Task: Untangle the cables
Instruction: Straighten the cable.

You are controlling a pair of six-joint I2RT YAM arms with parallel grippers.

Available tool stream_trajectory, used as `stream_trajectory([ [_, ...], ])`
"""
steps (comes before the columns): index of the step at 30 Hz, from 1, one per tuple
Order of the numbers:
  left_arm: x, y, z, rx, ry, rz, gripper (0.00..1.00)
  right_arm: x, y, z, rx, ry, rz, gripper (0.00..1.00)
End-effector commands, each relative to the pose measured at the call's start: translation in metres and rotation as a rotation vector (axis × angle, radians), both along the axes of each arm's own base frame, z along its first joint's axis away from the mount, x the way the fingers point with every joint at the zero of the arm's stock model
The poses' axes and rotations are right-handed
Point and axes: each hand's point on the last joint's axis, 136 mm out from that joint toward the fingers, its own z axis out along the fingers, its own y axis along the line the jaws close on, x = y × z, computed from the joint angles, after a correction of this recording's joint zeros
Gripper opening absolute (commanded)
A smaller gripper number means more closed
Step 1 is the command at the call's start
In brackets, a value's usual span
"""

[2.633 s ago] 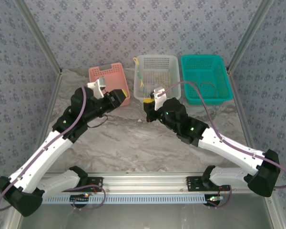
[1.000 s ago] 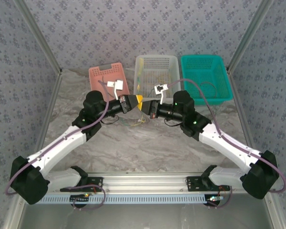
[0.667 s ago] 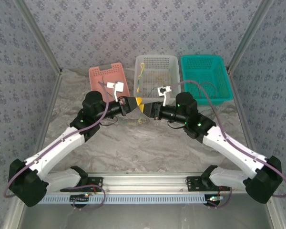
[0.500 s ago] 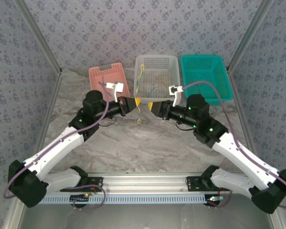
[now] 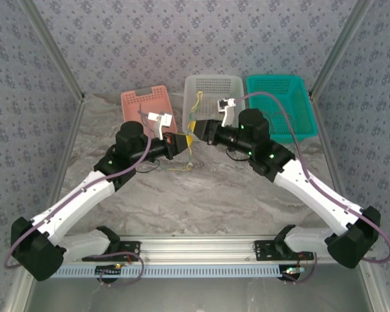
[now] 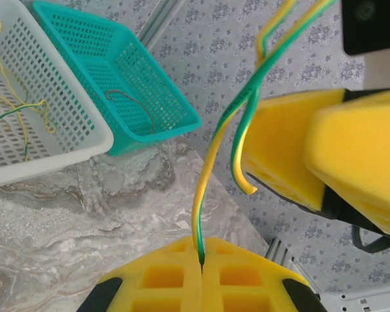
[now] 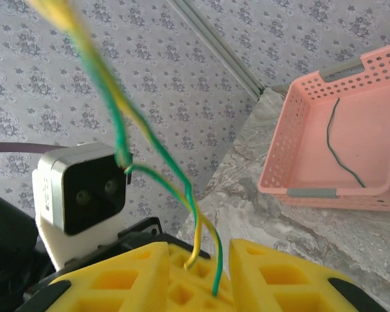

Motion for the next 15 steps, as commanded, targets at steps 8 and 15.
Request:
stream_trajectory([
  [8,-0.002,-0.003,0.016,-0.01,-0.046,-0.015,0.0,0.001,0.011,0.029,0.094,-0.036,0.029,0.27],
  [15,-0.004,-0.004,0.017,-0.011,-0.047,-0.019,0.0,0.008,0.013,0.022,0.073,-0.017,0.019,0.2],
])
